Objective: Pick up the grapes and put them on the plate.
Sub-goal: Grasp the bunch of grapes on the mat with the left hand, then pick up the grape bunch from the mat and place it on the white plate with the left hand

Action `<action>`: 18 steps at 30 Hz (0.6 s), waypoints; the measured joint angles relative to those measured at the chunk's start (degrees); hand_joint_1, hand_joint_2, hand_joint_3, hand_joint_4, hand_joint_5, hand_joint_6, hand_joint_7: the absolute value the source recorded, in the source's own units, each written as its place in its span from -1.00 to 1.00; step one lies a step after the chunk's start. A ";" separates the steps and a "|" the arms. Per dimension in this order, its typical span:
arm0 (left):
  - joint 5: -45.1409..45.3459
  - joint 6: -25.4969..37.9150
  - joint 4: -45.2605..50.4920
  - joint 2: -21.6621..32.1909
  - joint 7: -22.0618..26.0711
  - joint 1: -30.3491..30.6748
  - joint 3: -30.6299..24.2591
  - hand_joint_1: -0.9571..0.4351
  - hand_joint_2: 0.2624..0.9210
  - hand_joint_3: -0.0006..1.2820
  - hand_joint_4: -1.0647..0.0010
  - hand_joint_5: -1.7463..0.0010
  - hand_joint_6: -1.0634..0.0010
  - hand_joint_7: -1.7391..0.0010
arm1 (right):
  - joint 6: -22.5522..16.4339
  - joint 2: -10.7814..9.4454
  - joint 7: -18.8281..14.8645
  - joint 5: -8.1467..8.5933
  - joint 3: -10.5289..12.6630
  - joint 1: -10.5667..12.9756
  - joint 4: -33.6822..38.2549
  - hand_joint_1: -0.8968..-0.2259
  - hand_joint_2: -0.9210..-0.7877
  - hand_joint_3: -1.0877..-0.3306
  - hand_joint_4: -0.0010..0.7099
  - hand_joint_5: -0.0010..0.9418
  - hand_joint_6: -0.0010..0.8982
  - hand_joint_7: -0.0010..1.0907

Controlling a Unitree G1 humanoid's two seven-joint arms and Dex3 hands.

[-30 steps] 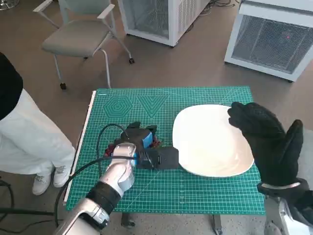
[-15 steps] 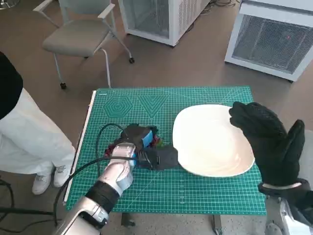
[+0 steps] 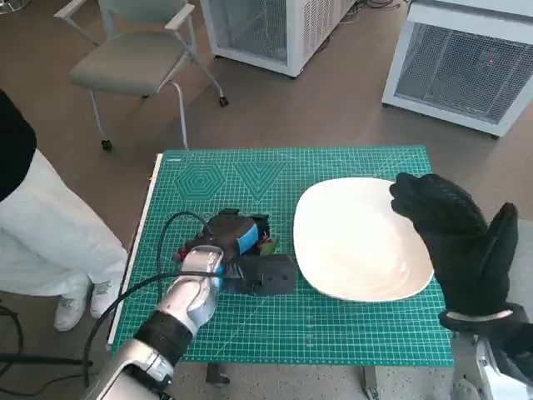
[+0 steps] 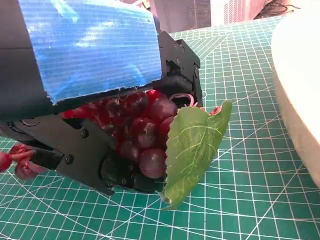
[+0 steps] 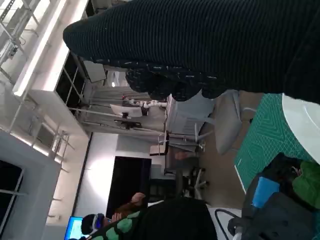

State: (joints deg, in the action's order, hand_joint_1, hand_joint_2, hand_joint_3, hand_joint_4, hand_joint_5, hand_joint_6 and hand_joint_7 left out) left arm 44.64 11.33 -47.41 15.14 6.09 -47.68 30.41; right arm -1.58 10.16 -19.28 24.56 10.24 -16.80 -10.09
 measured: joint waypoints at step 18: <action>-0.74 0.06 8.09 2.42 1.47 3.88 -1.41 0.38 0.90 -0.45 0.26 -0.70 0.23 -0.64 | -0.18 -0.01 0.00 -0.03 -0.07 -0.16 0.78 0.60 -1.00 0.26 0.17 0.72 -0.50 0.80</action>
State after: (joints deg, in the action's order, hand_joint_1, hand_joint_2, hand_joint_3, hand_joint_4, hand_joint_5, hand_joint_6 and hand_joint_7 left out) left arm 43.90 11.39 -39.32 17.56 7.56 -43.80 29.00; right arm -1.76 10.15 -19.29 24.53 10.17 -16.96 -9.31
